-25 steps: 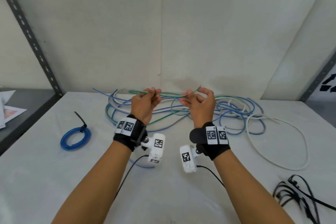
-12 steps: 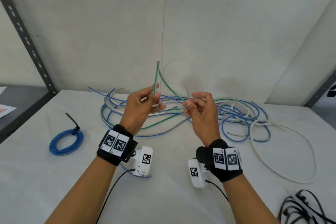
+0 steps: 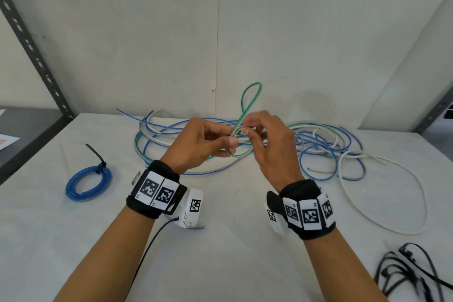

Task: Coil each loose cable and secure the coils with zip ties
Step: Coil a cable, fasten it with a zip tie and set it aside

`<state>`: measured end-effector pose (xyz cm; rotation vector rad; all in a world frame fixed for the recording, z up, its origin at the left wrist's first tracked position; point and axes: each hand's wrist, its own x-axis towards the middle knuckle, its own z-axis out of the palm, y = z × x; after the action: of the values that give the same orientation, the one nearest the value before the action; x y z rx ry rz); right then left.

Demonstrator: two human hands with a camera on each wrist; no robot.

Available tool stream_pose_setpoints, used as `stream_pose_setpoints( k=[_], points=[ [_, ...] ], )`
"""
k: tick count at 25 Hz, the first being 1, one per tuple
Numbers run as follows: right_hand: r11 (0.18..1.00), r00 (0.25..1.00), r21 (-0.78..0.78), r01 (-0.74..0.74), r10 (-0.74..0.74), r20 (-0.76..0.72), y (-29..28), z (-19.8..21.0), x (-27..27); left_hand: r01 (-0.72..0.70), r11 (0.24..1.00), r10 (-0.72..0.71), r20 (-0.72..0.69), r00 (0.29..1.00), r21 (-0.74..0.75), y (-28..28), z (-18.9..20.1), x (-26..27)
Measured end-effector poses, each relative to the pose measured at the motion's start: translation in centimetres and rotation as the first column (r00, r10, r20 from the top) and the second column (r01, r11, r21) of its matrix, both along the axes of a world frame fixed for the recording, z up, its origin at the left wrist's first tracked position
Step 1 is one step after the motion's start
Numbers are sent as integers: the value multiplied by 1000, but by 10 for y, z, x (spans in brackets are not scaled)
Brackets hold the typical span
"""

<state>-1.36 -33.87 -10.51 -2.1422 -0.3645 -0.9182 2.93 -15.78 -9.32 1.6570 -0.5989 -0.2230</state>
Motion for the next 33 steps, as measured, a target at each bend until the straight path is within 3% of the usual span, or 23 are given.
stream_pose_setpoints(
  k=[2, 4, 9, 10, 13, 17, 25, 29, 33],
  points=[
    [999, 999, 14, -40, 41, -35, 1, 0, -1, -6, 998, 4, 25, 1000, 64, 0, 0, 0],
    [996, 999, -89, -31, 28, -34, -1, -5, 1, -36, 994, 31, 51, 998, 108, 0, 0, 0],
    [954, 982, -233, 188, -179, 61, -16, 0, 5, -91, 987, 80, 85, 993, 131, 11, 6, 3],
    [964, 986, -210, 164, -157, 52, -21, 2, 5, -87, 991, 81, 67, 994, 105, 15, 9, 4],
    [998, 999, 55, 16, -14, -37, -26, 8, 1, -73, 997, 74, 17, 997, -23, 21, 14, 4],
    [952, 994, 304, -19, 49, -93, -9, 12, -3, -105, 977, 103, -21, 995, -185, 17, 16, 1],
    [844, 964, 525, -109, 218, -150, 6, 1, 0, -121, 932, 77, -140, 987, -341, 7, 16, -3],
    [893, 976, 445, -66, 151, -158, -2, 7, -2, -89, 961, 66, -95, 993, -262, 7, 17, -2],
    [988, 942, 88, -130, 151, -299, -9, 11, -7, -57, 998, 57, 23, 998, 8, 6, 18, -5]
  ],
)
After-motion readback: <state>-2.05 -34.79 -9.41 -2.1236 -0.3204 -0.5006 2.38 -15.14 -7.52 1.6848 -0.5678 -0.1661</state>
